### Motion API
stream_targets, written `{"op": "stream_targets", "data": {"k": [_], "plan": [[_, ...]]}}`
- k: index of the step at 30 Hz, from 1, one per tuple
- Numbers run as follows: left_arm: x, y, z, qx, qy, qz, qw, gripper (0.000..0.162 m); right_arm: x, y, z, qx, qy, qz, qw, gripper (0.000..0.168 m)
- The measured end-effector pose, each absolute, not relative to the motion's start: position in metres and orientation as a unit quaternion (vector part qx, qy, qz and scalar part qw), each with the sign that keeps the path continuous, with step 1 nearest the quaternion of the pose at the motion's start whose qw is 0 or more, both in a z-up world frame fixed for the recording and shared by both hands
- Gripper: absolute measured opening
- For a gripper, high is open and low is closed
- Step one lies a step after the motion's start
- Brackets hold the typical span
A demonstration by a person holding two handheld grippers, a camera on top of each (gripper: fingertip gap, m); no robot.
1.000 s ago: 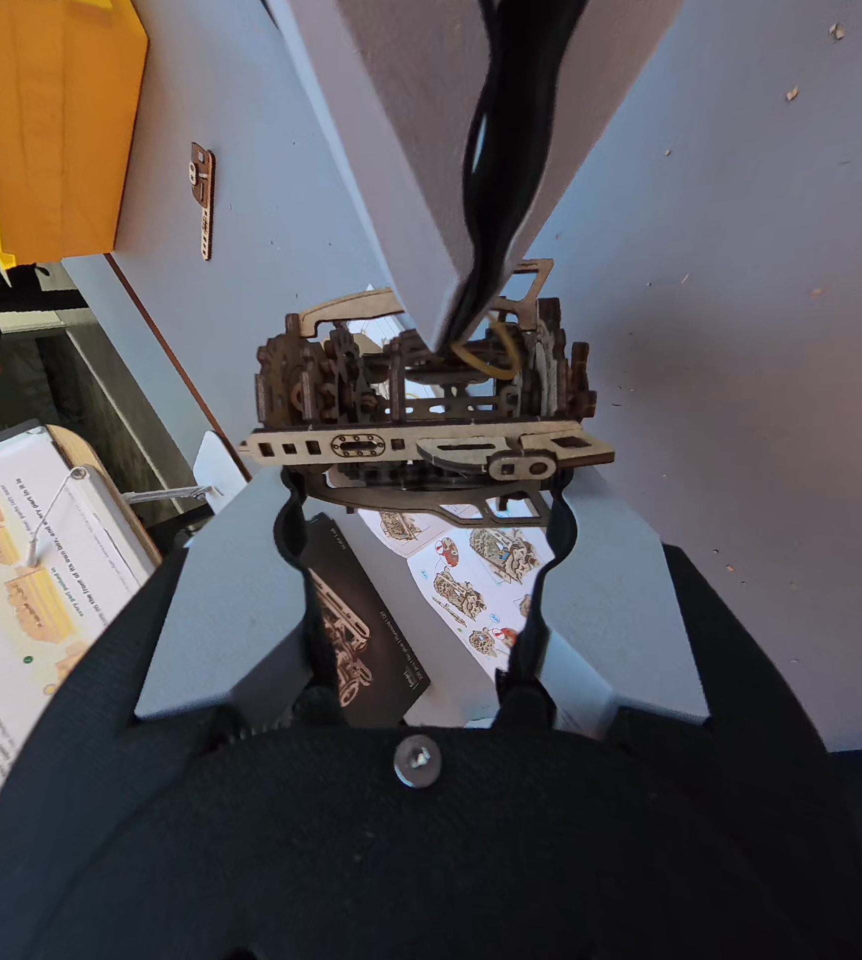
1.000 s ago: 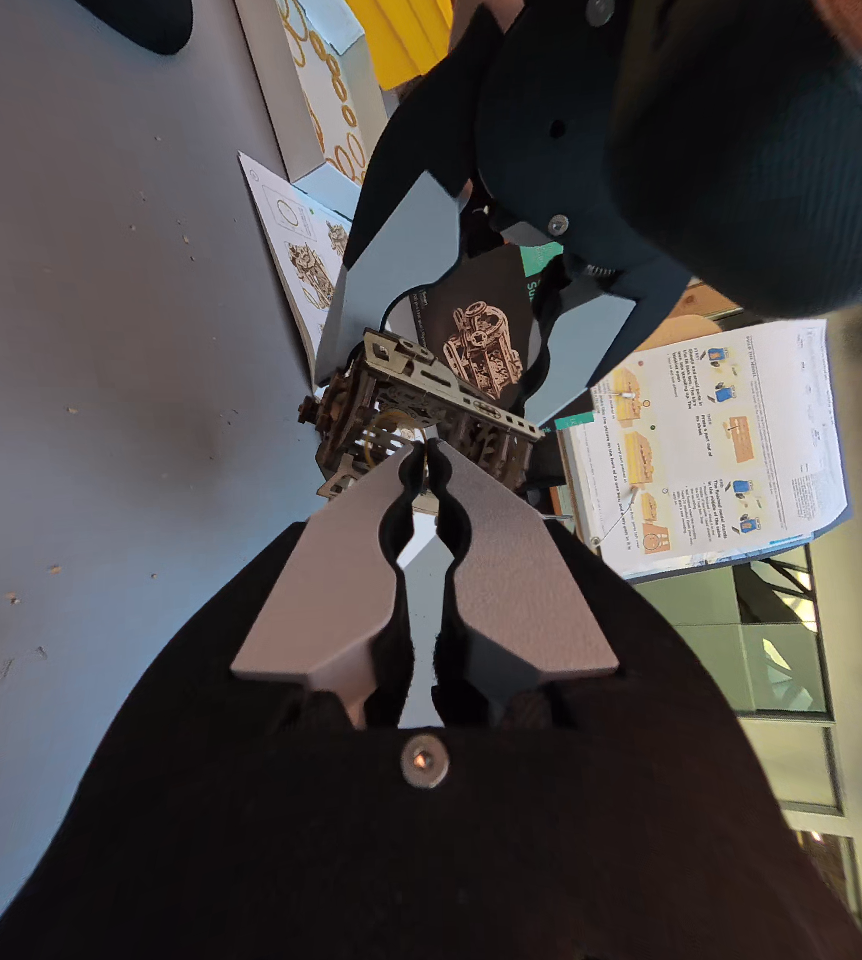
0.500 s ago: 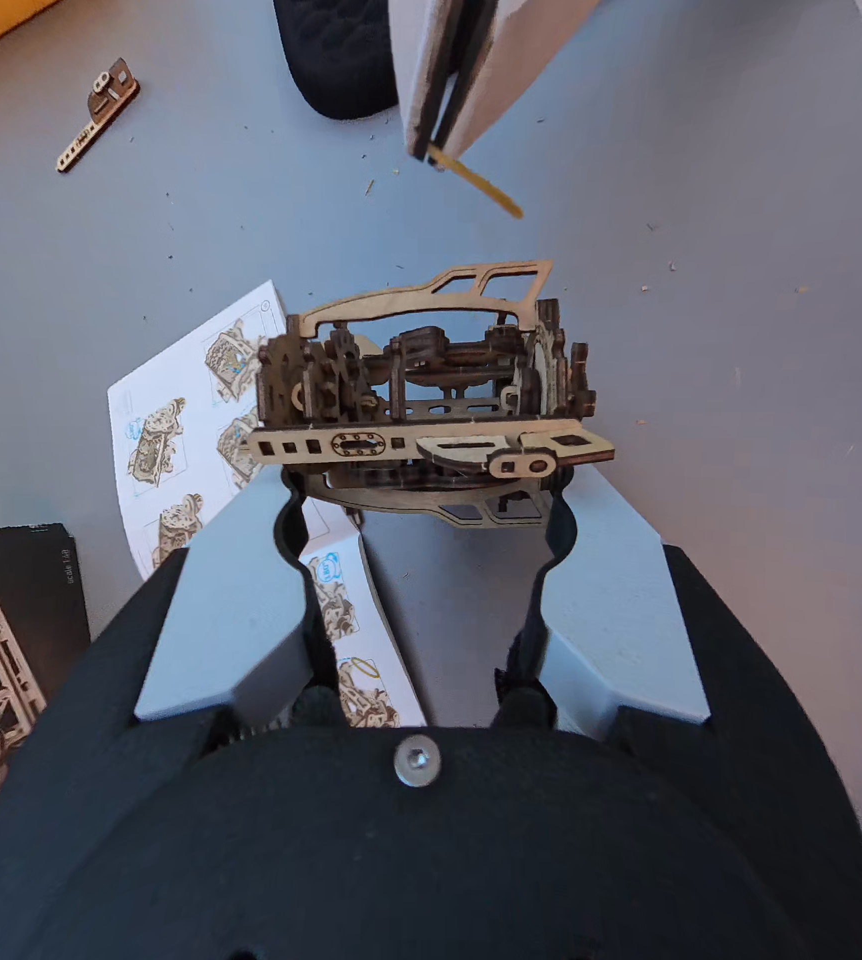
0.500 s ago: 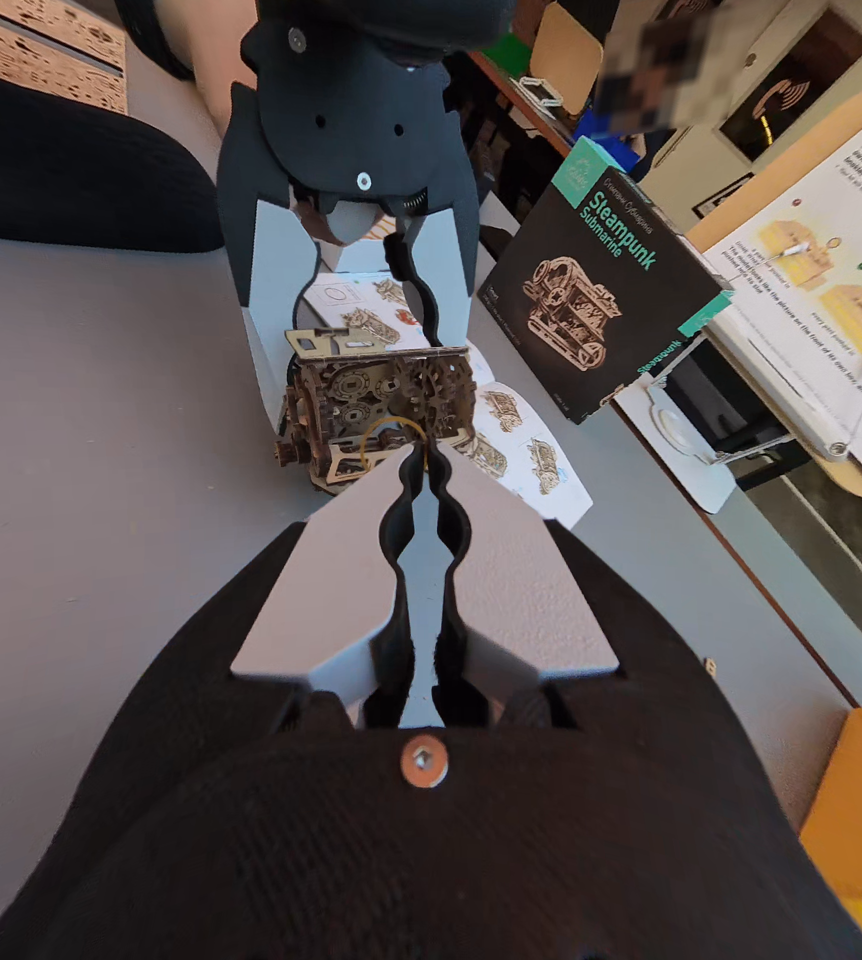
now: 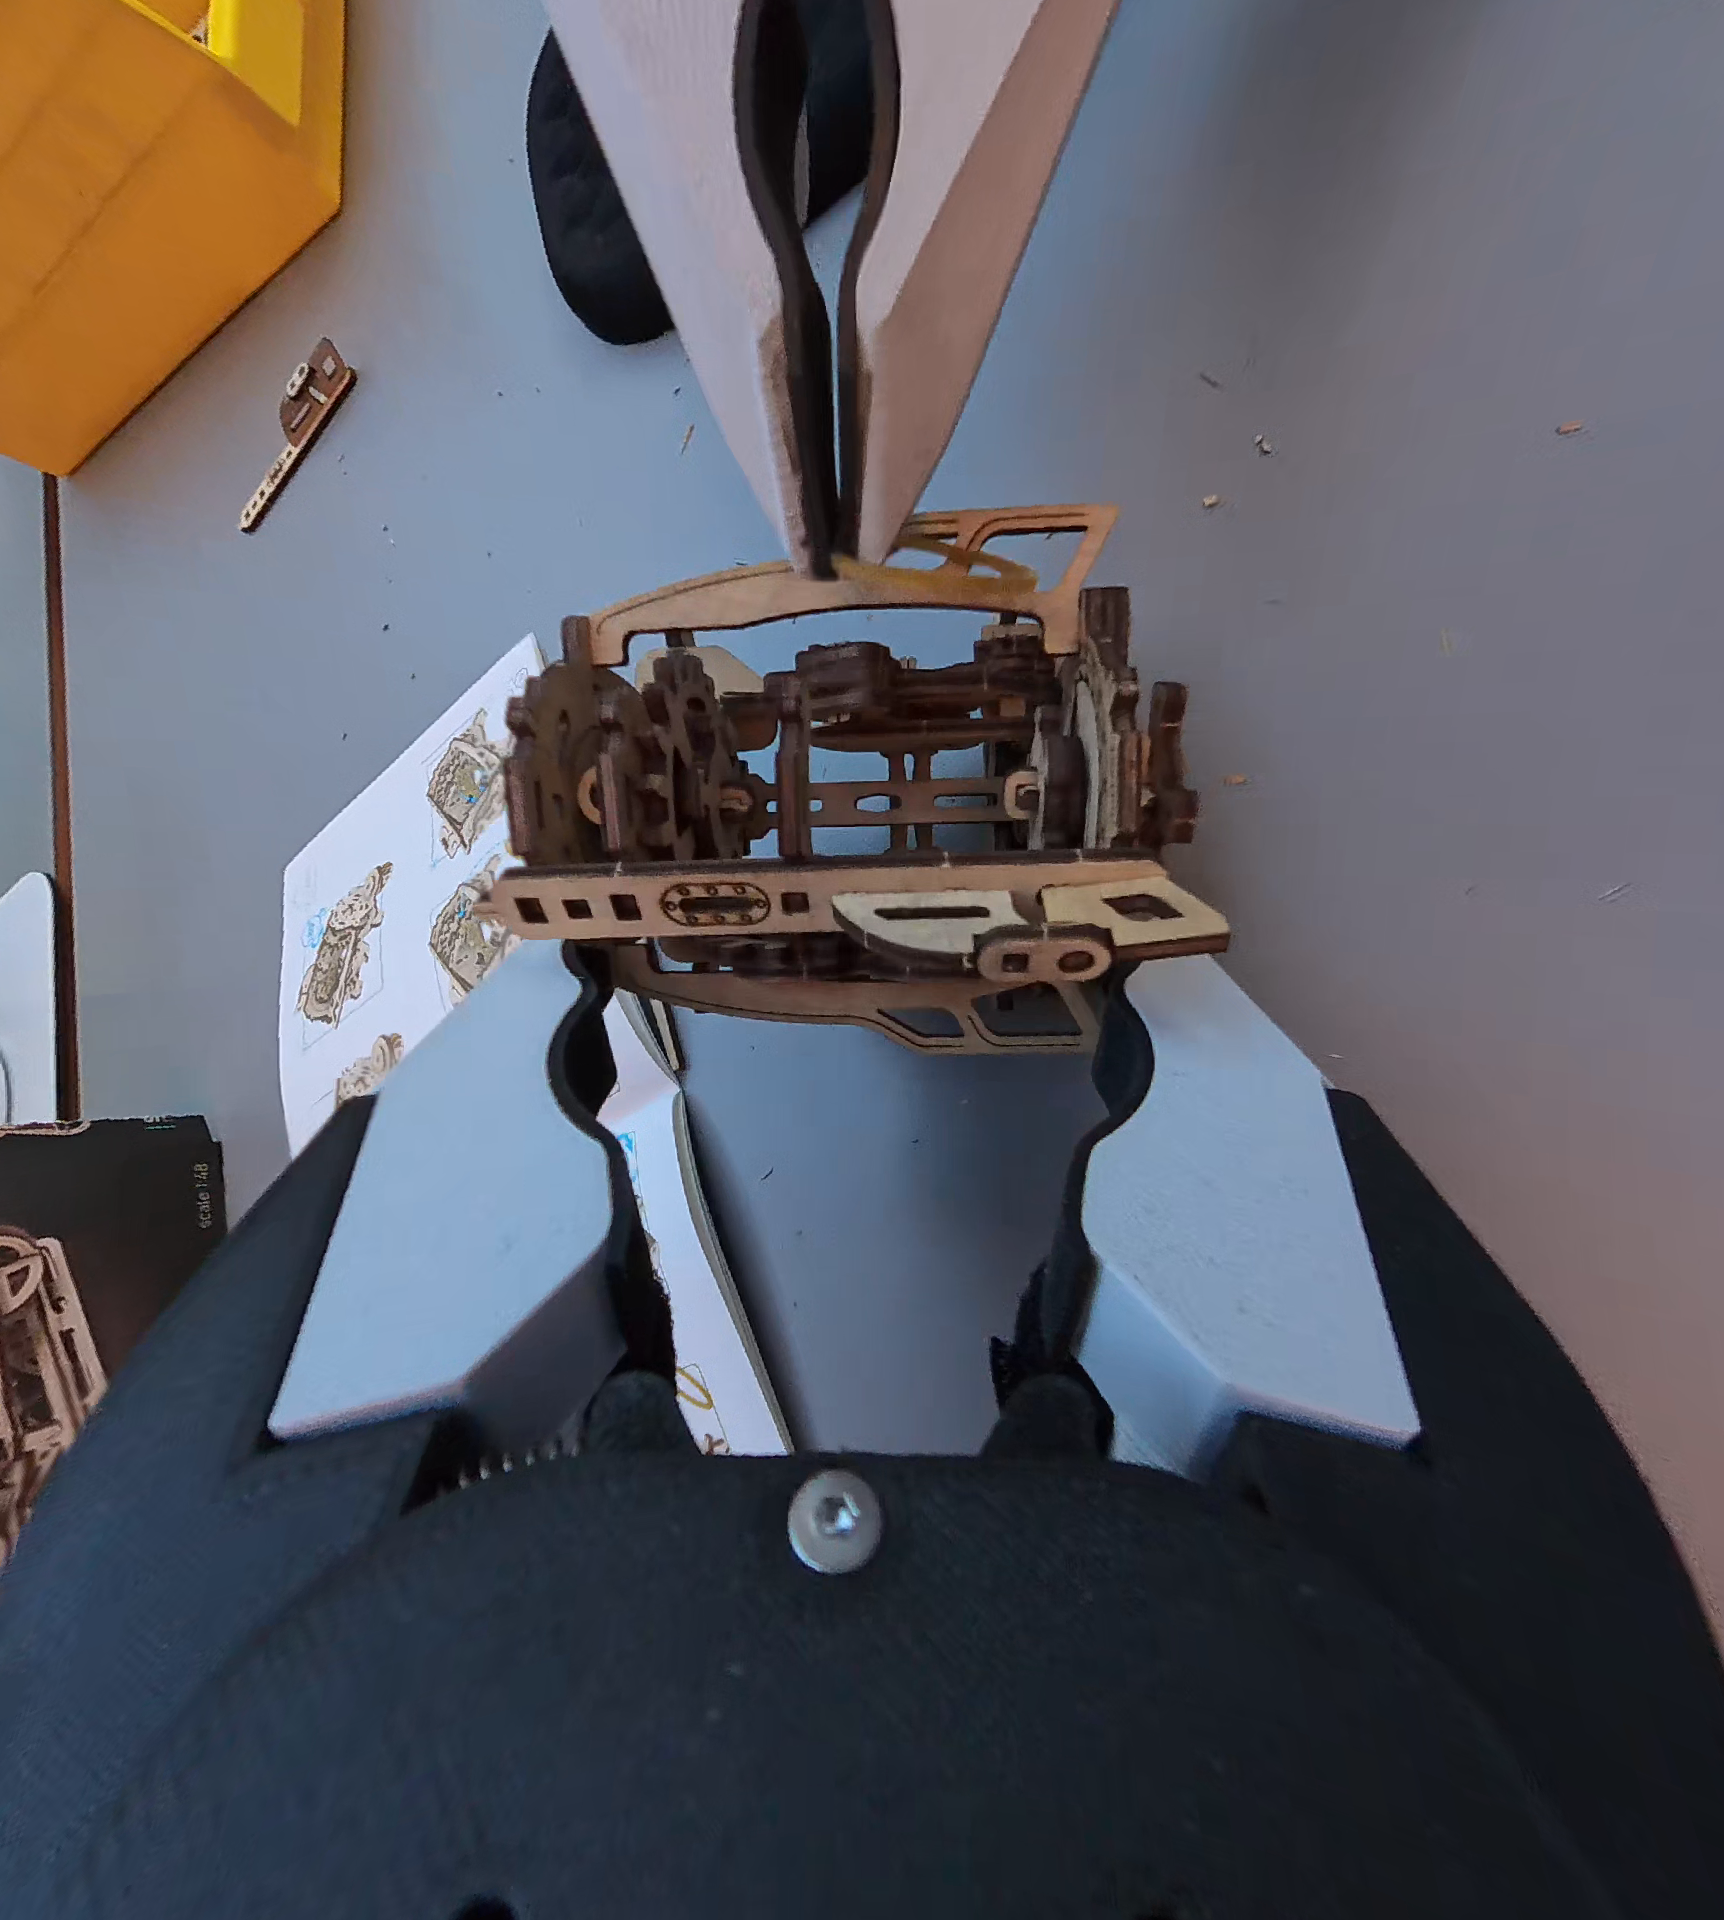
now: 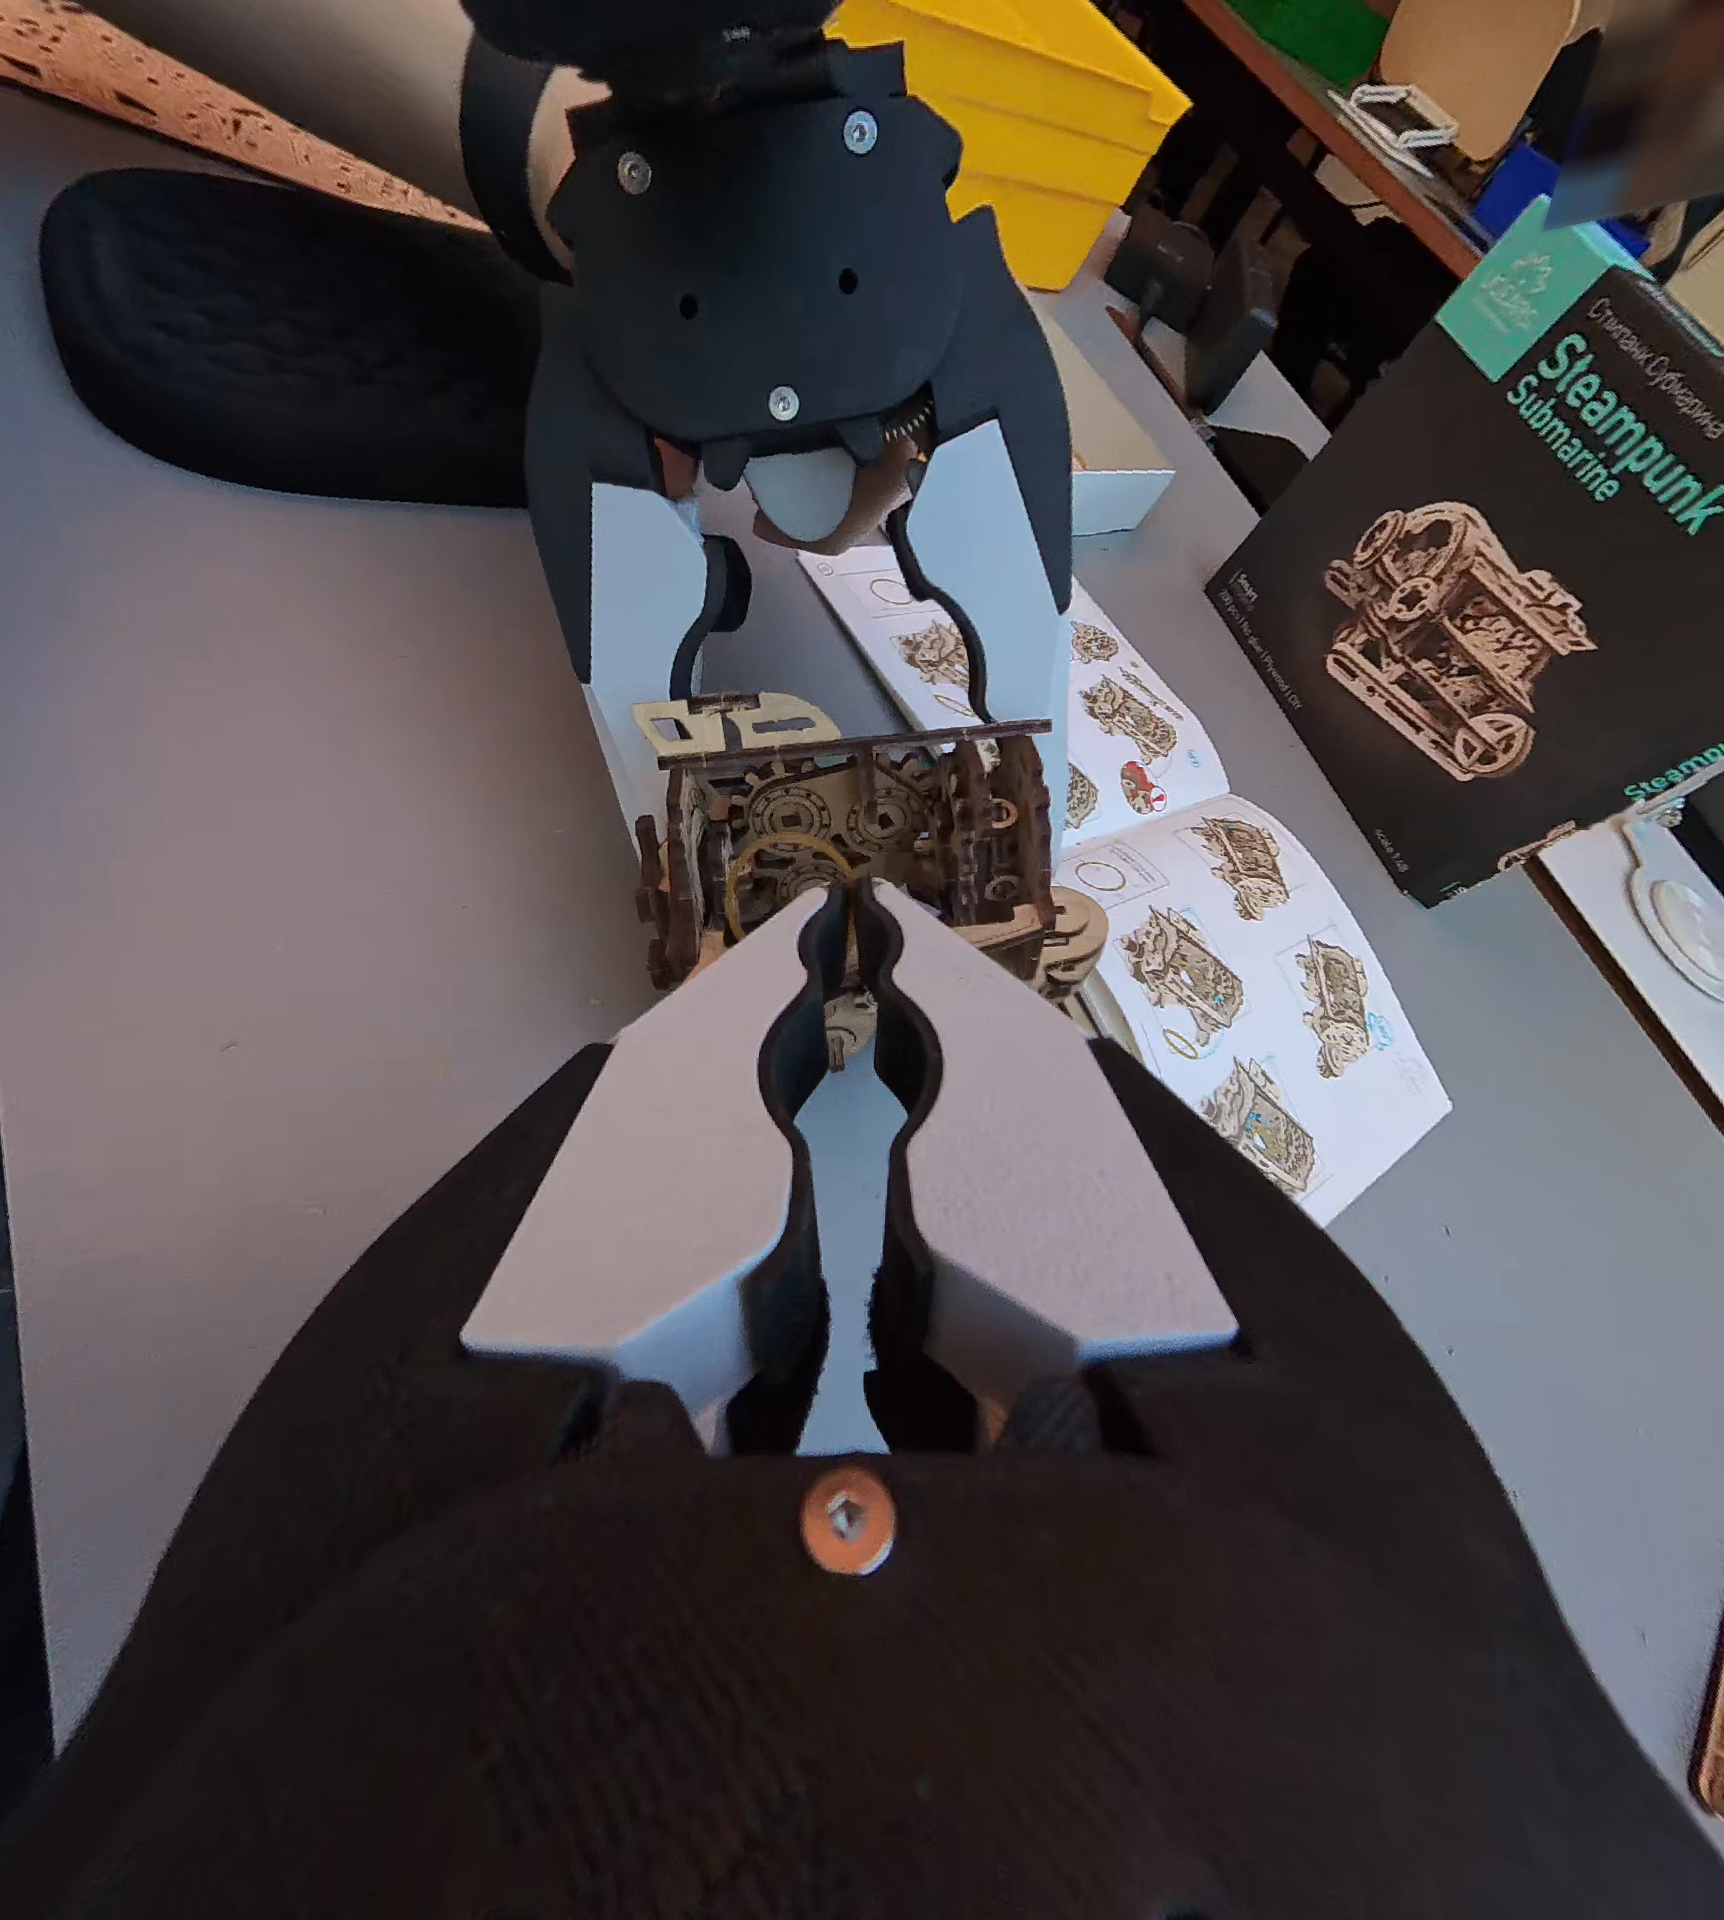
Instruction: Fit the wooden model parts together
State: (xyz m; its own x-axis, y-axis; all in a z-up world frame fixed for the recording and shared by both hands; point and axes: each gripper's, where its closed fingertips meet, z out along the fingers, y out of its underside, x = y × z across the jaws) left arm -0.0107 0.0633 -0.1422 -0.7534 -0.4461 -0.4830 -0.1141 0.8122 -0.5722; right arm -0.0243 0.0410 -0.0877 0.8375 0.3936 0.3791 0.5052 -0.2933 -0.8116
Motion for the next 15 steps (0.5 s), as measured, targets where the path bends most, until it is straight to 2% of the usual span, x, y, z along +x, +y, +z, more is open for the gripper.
{"op": "stream_targets", "data": {"k": [15], "plan": [[-0.013,0.064,-0.139,-0.124,0.888,-0.234,0.375,0.094,-0.04,0.046,-0.089,-0.834,-0.267,-0.039,0.481,0.0]]}}
